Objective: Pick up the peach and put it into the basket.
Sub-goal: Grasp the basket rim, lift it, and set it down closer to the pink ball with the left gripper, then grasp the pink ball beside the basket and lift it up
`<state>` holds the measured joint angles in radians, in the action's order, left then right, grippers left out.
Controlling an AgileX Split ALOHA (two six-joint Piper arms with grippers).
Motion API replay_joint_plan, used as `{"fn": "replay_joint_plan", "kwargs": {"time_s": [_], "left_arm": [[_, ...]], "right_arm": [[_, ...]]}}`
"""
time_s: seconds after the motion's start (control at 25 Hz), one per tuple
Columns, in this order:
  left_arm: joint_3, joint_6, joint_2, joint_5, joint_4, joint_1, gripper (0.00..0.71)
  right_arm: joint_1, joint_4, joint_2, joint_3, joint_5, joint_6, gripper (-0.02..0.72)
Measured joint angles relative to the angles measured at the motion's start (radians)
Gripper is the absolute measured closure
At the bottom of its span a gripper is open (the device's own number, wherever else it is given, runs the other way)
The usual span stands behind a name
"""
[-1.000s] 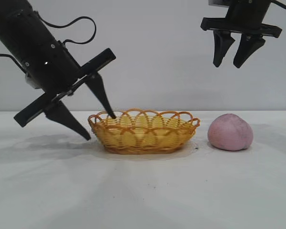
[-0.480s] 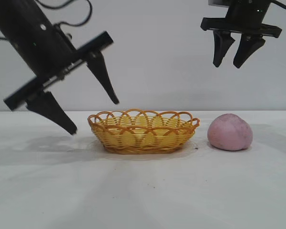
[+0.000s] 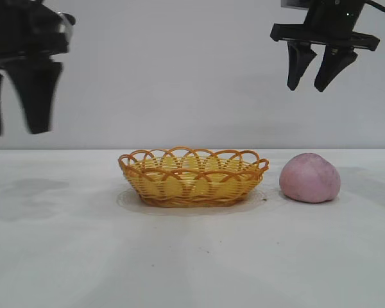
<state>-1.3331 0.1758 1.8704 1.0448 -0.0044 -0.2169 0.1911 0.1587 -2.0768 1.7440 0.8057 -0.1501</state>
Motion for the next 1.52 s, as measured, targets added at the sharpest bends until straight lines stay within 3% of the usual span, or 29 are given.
{"fn": "replay_joint_plan", "kwargs": {"time_s": [0.16, 0.4, 0.56, 0.88, 1.52], "left_arm": [[-0.006, -0.035, -0.002, 0.087, 0.102, 0.072, 0.217], [-0.006, -0.069, -0.072, 0.133, 0.102, 0.207, 0.217], [-0.006, -0.069, -0.177, 0.153, 0.102, 0.253, 0.217], [0.049, -0.071, -0.477, 0.17, 0.009, 0.259, 0.217], [0.668, -0.071, -1.201, 0.104, -0.006, 0.259, 0.217]], "right_arm": [[0.0, 0.0, 0.0, 0.0, 0.004, 0.0, 0.385], [0.0, 0.0, 0.0, 0.0, 0.024, 0.0, 0.385], [0.0, 0.0, 0.0, 0.0, 0.037, 0.0, 0.385], [0.0, -0.004, 0.0, 0.0, 0.045, 0.0, 0.385], [0.0, -0.008, 0.0, 0.0, 0.045, 0.0, 0.385]]}}
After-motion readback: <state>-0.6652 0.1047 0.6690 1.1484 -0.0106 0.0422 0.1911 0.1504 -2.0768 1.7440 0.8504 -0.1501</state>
